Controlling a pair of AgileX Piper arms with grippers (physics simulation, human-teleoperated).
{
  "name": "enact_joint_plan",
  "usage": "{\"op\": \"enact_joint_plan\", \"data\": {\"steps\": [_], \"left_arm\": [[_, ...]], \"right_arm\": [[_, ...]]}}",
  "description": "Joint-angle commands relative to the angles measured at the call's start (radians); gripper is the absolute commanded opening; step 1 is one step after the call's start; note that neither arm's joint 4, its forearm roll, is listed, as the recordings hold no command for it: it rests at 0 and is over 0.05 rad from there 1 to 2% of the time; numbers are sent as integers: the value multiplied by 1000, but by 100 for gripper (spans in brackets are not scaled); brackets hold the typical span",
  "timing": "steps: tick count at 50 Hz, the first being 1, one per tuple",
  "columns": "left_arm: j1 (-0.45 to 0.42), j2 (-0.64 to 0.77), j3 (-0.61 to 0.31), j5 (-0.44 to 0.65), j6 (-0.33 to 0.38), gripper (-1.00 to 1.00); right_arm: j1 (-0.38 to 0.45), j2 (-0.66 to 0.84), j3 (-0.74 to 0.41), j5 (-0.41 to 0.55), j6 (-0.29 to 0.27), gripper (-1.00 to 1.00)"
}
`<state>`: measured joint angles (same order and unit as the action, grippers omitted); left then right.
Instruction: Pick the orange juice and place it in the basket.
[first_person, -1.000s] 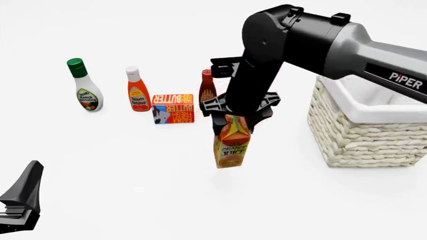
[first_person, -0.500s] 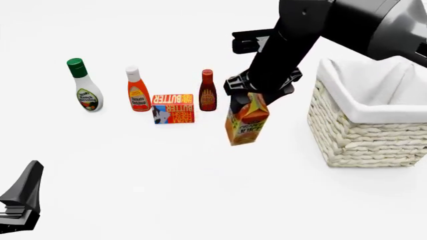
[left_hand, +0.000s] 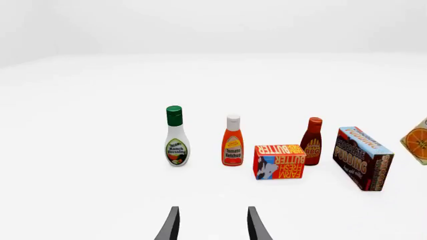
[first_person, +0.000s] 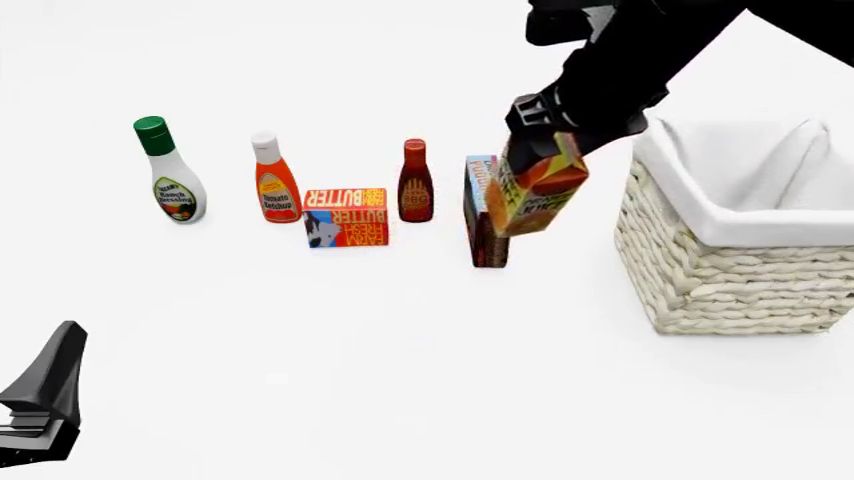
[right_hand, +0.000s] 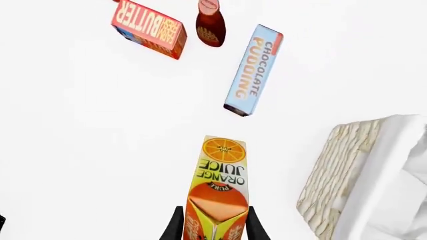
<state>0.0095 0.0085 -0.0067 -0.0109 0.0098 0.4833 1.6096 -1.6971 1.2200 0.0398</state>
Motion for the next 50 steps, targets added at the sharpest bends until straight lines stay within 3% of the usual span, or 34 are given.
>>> {"op": "enact_joint_plan", "data": {"steps": [1, 19, 23, 26, 28, 34, 50], "left_arm": [[0, 0, 0, 0, 0, 100], [0, 0, 0, 0, 0, 100], [0, 0, 0, 0, 0, 100], [0, 0, 0, 0, 0, 100], [0, 0, 0, 0, 0, 100], [0, 0, 0, 0, 0, 100], [0, 0, 0, 0, 0, 100]], "right_arm": [[-54, -44, -33, 0, -50, -100], [-105, -82, -71, 0, -120, -100], [-102, -85, -79, 0, -113, -100], [-126, -95, -92, 0, -146, -100], [-108, -92, -101, 0, -133, -100], [-148, -113, -126, 0, -178, -100], [-231, -148, -170, 0, -229, -100]]}}
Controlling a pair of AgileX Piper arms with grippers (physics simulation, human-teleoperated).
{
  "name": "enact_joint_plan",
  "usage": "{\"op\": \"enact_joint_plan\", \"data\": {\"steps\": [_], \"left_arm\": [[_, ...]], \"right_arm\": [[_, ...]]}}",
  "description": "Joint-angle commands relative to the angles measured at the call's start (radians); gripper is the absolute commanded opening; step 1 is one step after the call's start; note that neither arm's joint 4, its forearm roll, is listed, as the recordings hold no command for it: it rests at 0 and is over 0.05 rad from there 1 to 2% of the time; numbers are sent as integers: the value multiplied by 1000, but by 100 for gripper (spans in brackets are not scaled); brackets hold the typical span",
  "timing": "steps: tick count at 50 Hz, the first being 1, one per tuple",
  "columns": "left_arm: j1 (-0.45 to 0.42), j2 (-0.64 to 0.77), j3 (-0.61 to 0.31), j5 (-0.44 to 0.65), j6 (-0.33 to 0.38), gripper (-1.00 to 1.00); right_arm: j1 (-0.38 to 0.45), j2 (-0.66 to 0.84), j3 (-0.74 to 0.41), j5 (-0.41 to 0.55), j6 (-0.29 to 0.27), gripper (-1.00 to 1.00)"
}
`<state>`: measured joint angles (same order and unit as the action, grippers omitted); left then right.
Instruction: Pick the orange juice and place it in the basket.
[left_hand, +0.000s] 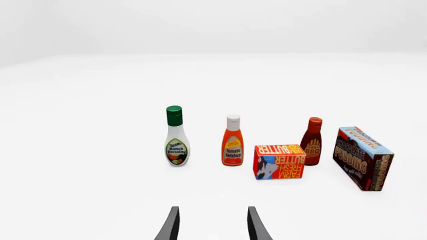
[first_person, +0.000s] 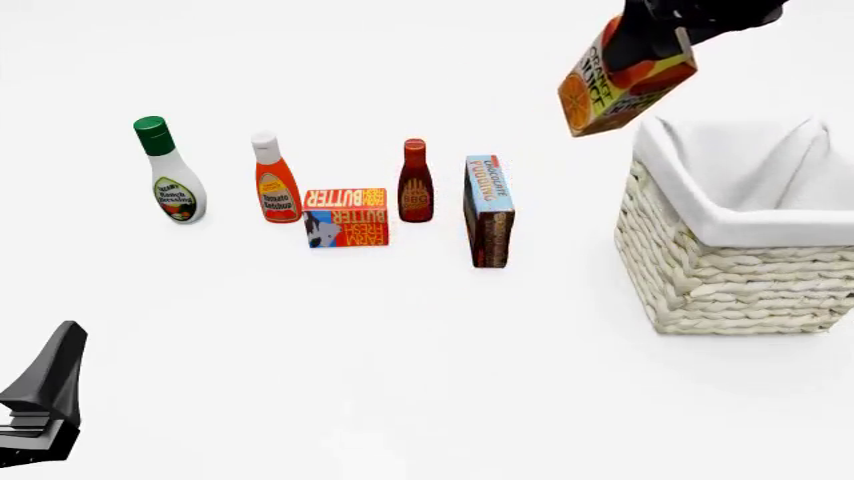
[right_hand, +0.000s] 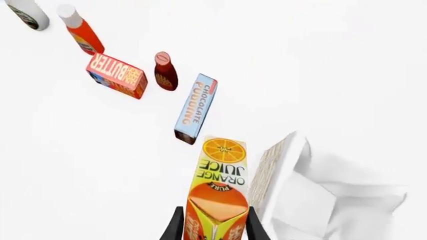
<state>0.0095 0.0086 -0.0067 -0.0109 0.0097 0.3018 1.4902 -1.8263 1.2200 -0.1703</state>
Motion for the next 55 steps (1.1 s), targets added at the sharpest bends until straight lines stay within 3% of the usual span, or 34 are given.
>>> {"op": "enact_joint_plan", "data": {"steps": [1, 16, 25, 40, 43, 55], "left_arm": [[0, 0, 0, 0, 0, 100], [0, 0, 0, 0, 0, 100], [0, 0, 0, 0, 0, 100], [0, 0, 0, 0, 0, 100], [0, 0, 0, 0, 0, 100], [0, 0, 0, 0, 0, 100]], "right_arm": [[-52, -30, -41, 0, -22, -100], [-122, -61, -63, 0, -44, -100], [-210, -96, -13, 0, -100, -100], [-289, -131, 24, 0, -124, -100], [-330, -146, 34, 0, -155, -100], [-367, -162, 59, 0, -144, -100]]}}
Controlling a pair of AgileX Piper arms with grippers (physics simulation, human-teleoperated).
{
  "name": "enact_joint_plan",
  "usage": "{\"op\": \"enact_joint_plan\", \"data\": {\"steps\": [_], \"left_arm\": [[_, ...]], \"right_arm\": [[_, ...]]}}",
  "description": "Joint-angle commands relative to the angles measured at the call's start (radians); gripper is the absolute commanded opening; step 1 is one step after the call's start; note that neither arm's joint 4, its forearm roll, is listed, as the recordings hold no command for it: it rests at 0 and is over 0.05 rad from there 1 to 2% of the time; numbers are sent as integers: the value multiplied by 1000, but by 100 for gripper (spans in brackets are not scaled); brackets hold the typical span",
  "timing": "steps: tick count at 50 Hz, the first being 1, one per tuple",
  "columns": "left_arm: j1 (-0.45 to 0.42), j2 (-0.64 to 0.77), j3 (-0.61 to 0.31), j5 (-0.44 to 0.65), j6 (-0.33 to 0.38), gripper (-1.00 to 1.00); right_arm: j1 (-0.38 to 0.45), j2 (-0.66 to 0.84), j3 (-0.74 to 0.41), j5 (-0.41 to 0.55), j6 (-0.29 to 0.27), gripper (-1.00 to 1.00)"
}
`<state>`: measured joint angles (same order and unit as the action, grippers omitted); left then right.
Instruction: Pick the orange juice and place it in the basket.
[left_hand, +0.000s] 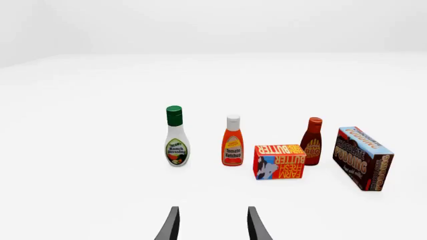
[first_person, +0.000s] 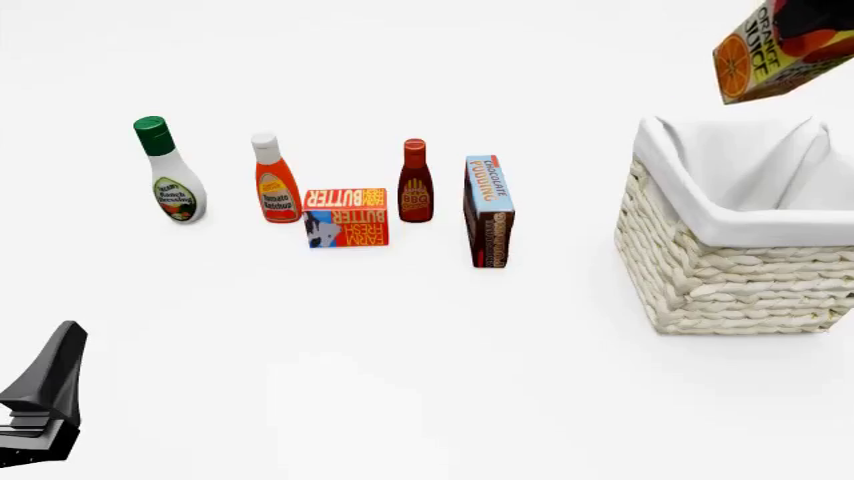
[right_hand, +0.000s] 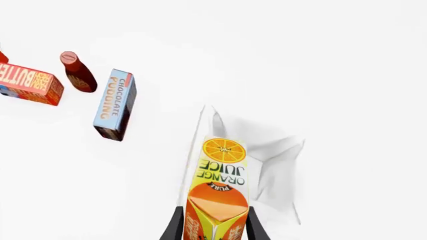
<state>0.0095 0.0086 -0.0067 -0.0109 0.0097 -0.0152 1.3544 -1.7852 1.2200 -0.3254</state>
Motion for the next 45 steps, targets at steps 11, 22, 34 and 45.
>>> {"op": "enact_joint_plan", "data": {"steps": [11, 22, 34, 45], "left_arm": [[0, 0, 0, 0, 0, 100], [0, 0, 0, 0, 0, 100], [0, 0, 0, 0, 0, 100], [0, 0, 0, 0, 0, 100]], "right_arm": [[-68, -25, 23, 0, 30, -100], [-129, -23, 46, 0, 11, -100], [-139, -5, 40, 0, 26, -100], [-134, 4, 50, 0, 67, -100]]}}
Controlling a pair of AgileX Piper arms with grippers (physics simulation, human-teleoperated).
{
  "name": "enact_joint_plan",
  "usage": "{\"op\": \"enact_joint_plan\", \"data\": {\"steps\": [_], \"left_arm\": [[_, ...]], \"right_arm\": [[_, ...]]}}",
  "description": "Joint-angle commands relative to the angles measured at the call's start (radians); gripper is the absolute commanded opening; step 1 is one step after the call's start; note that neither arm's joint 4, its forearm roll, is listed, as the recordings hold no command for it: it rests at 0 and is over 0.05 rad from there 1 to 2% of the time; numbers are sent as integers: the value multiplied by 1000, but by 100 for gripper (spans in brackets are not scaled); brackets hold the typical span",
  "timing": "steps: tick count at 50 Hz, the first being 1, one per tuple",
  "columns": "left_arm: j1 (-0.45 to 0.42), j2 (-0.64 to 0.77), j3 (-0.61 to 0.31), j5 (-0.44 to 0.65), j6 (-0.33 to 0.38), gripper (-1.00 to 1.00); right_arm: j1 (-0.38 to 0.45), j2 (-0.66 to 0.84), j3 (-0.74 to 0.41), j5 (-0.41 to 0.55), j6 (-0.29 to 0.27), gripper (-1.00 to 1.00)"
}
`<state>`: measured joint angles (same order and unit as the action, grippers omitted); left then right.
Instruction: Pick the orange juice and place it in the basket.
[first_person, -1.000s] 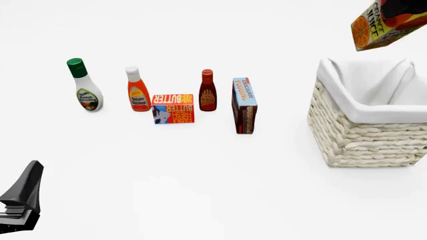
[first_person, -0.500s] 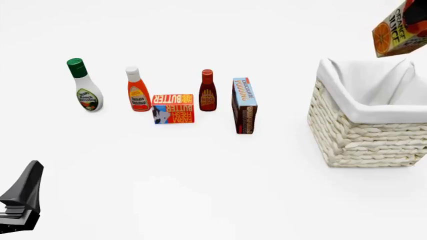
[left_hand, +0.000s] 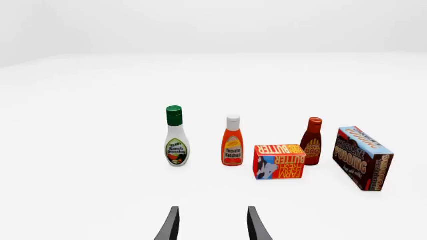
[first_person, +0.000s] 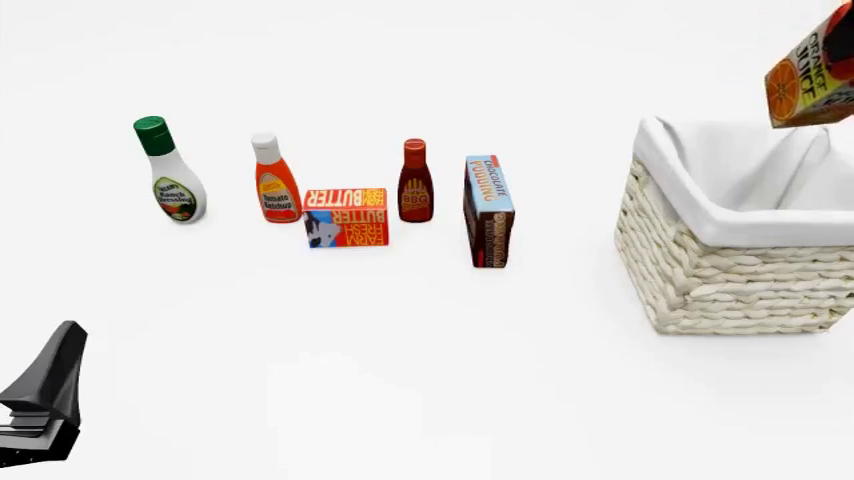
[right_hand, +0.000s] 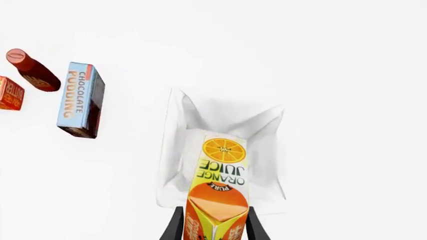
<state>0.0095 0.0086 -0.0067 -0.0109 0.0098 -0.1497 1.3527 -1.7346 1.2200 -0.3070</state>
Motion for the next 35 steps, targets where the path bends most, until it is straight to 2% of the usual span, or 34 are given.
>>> {"op": "enact_joint_plan", "data": {"steps": [1, 8, 21, 23, 35], "left_arm": [[0, 0, 0, 0, 0, 100], [0, 0, 0, 0, 0, 100], [0, 0, 0, 0, 0, 100], [0, 0, 0, 0, 0, 100], [0, 0, 0, 0, 0, 100]], "right_arm": [[1, 9, 1, 0, 52, -100], [15, 37, 3, 0, 110, -100], [-1, 67, 4, 0, 152, -100], [-22, 66, 11, 0, 135, -100], [-19, 91, 15, 0, 147, -100]]}}
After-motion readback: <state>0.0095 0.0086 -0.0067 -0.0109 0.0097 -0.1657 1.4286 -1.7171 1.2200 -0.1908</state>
